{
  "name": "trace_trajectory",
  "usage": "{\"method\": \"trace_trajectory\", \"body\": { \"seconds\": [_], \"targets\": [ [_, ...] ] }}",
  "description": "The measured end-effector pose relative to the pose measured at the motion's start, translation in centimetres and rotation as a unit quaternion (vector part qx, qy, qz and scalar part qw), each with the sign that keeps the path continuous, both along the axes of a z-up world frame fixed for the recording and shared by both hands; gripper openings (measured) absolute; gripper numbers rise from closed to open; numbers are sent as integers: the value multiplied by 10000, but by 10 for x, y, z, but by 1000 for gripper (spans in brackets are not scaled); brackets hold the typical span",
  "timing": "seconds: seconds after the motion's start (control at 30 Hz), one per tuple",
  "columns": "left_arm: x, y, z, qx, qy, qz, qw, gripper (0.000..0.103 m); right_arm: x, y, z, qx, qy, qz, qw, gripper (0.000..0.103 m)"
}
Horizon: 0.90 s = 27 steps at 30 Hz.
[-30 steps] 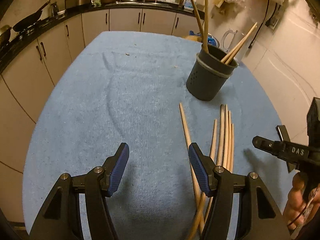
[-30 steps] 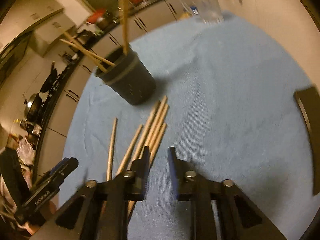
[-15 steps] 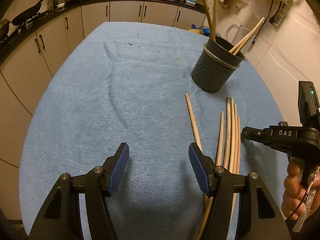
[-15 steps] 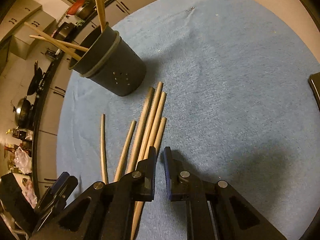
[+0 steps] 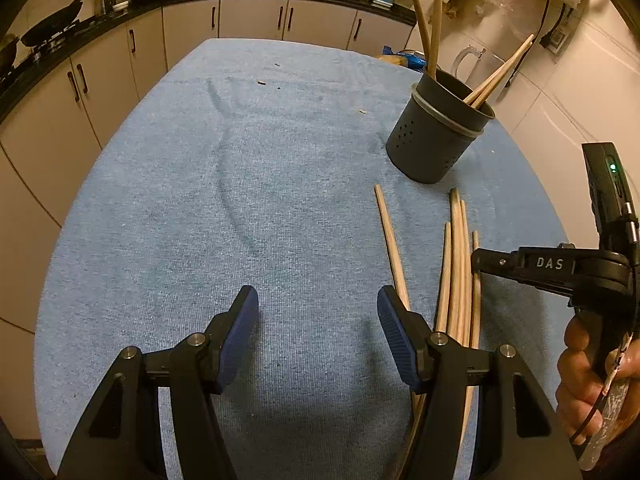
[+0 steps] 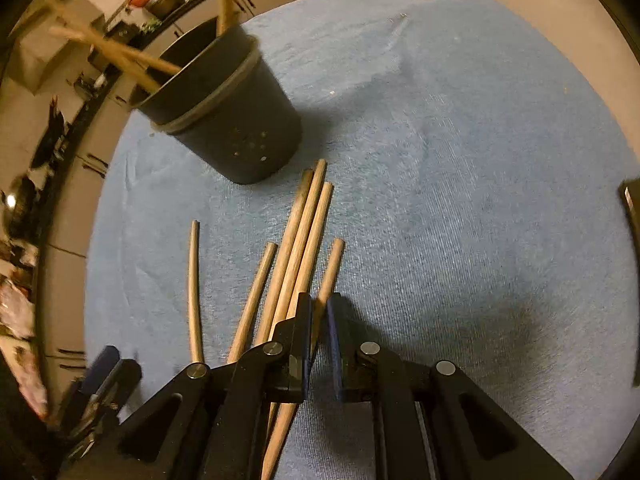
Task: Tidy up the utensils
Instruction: 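Grasp another chopstick with the left tool while the right tool grasps one too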
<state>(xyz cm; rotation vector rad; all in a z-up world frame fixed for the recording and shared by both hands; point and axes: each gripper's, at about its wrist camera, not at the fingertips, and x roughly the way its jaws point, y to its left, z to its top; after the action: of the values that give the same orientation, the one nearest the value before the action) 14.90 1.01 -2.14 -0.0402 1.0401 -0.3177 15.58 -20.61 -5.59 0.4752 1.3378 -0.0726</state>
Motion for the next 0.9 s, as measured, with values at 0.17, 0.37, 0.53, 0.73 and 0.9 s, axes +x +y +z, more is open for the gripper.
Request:
{"method": "trace_trajectory", "body": {
  "seconds": [0.17, 0.37, 0.53, 0.73, 0.9],
  "targets": [
    [6, -9, 1, 34, 75, -151, 9999, 61, 4, 5, 0, -202, -9, 390, 9990, 7],
    [25, -29, -2, 11, 330, -330, 9989, 61, -9, -18, 7, -262, -162, 158, 9994, 5],
    [45, -58, -8, 170, 460, -515, 9975, 61, -17, -31, 18, 61, -458, 33, 9989, 5],
    [59, -86, -19, 602, 553, -534, 9952, 18, -21, -40, 24, 265, -653, 29, 9975, 6],
    [52, -92, -18, 733, 395, -635, 9945, 6, -23, -42, 29, 411, -800, 90, 9959, 6]
  ]
}}
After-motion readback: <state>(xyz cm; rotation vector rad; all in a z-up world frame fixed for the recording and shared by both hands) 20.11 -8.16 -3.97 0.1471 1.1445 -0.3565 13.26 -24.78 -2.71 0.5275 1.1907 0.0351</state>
